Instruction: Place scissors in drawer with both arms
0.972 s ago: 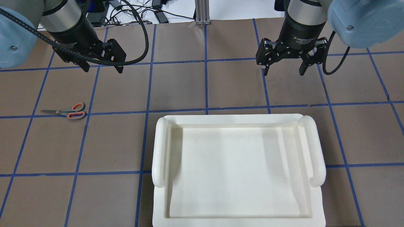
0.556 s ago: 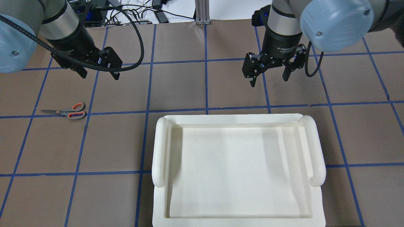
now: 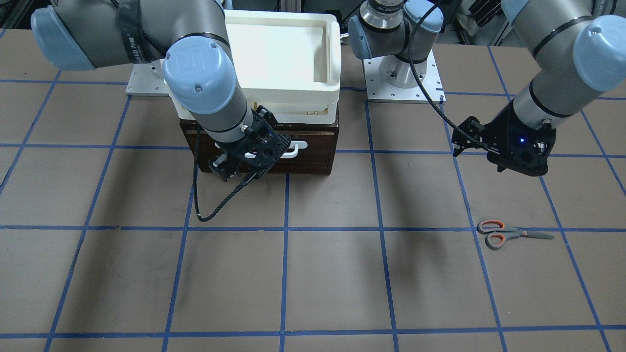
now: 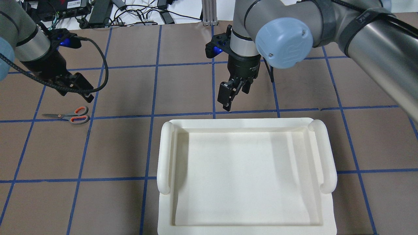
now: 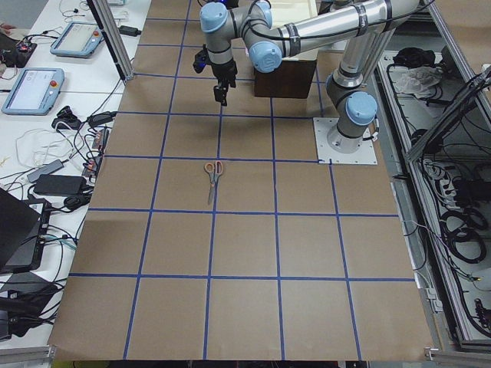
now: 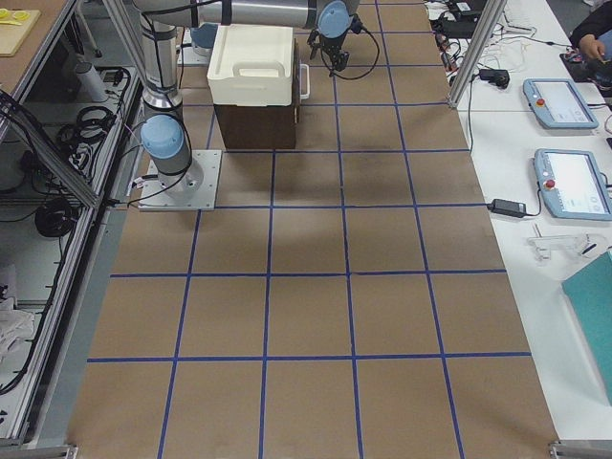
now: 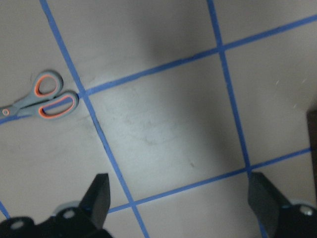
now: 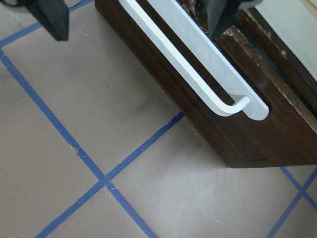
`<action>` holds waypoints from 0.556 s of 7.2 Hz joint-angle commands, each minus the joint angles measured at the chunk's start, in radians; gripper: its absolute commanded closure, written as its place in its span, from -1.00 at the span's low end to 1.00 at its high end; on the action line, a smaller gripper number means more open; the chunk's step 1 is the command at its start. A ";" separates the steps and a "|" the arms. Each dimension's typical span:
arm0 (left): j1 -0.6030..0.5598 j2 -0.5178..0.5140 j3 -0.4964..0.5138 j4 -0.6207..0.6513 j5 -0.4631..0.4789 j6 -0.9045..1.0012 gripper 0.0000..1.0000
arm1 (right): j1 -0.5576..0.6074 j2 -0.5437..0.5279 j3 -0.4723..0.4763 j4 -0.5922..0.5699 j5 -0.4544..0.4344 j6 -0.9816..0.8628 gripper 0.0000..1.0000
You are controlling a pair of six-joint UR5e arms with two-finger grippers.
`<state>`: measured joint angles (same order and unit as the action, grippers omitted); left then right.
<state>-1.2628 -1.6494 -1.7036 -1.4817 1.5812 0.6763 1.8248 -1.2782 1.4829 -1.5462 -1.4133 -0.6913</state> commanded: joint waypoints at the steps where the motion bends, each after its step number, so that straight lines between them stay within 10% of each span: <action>1: 0.121 -0.038 -0.062 0.124 0.008 0.277 -1.00 | 0.001 0.063 -0.048 0.053 0.004 -0.330 -0.95; 4: 0.189 -0.142 -0.073 0.275 0.057 0.794 -1.00 | -0.006 0.160 -0.139 0.162 -0.010 -0.592 -0.93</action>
<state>-1.1089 -1.7462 -1.7719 -1.2830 1.6054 1.2302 1.8196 -1.1470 1.3604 -1.4148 -1.4219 -1.2123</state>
